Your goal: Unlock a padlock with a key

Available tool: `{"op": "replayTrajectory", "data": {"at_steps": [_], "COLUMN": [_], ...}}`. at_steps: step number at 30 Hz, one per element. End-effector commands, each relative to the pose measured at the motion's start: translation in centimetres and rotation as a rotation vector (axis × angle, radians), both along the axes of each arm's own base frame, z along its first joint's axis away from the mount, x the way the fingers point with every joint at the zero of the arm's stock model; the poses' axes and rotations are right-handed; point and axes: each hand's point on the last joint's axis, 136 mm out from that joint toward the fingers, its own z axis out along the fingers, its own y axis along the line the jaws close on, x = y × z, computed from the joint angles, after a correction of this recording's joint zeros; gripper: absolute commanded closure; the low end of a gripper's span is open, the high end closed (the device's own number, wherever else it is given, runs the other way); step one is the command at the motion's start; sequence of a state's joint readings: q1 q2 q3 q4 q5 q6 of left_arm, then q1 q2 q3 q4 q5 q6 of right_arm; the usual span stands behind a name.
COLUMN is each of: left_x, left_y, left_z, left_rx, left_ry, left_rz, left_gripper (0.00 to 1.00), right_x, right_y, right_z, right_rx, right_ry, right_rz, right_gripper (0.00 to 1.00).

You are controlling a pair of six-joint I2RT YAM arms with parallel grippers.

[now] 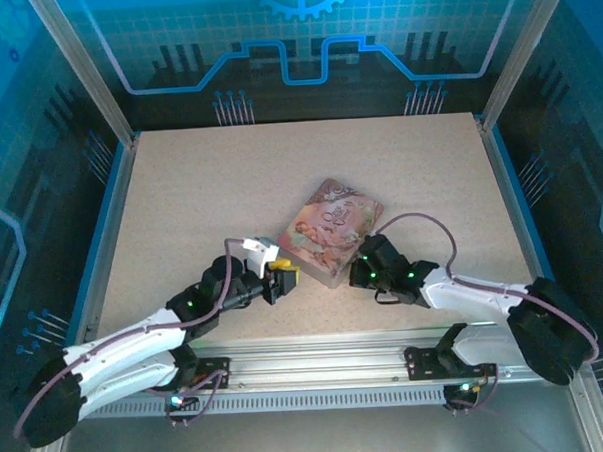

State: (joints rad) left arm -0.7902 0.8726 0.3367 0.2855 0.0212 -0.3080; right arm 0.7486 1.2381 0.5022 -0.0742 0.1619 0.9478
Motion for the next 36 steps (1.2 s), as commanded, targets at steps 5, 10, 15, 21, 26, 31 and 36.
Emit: {"op": "replayTrajectory", "data": {"at_steps": [5, 10, 15, 21, 26, 31, 36], "left_x": [0.1, 0.2, 0.4, 0.5, 0.6, 0.9, 1.2], "left_y": [2.8, 4.0, 5.2, 6.5, 7.6, 8.6, 9.4], "left_z": [-1.2, -1.5, -1.6, -1.6, -1.7, -1.5, 0.1], "left_rx": [0.080, 0.102, 0.120, 0.145, 0.174, 0.197, 0.209], "left_ry": [-0.002, 0.003, 0.002, -0.007, -0.005, 0.000, -0.029], "left_rz": [0.108, 0.151, 0.201, 0.244, 0.278, 0.304, 0.321], "left_gripper": [0.60, 0.60, 0.60, 0.60, 0.59, 0.58, 0.56], "right_x": [4.0, 7.1, 10.3, 13.7, 15.9, 15.0, 11.6], "right_y": [7.6, 11.9, 16.7, 20.9, 22.6, 23.6, 22.3], "right_z": [2.8, 2.9, 3.1, 2.6, 3.2, 6.6, 11.2], "right_rx": [0.060, 0.092, 0.153, 0.184, 0.178, 0.191, 0.166], "right_ry": [-0.096, -0.116, -0.125, -0.137, -0.166, -0.230, -0.285], "right_rz": [0.125, 0.182, 0.241, 0.296, 0.341, 0.448, 0.569], "right_gripper": [1.00, 1.00, 1.00, 1.00, 1.00, 1.00, 1.00]}}
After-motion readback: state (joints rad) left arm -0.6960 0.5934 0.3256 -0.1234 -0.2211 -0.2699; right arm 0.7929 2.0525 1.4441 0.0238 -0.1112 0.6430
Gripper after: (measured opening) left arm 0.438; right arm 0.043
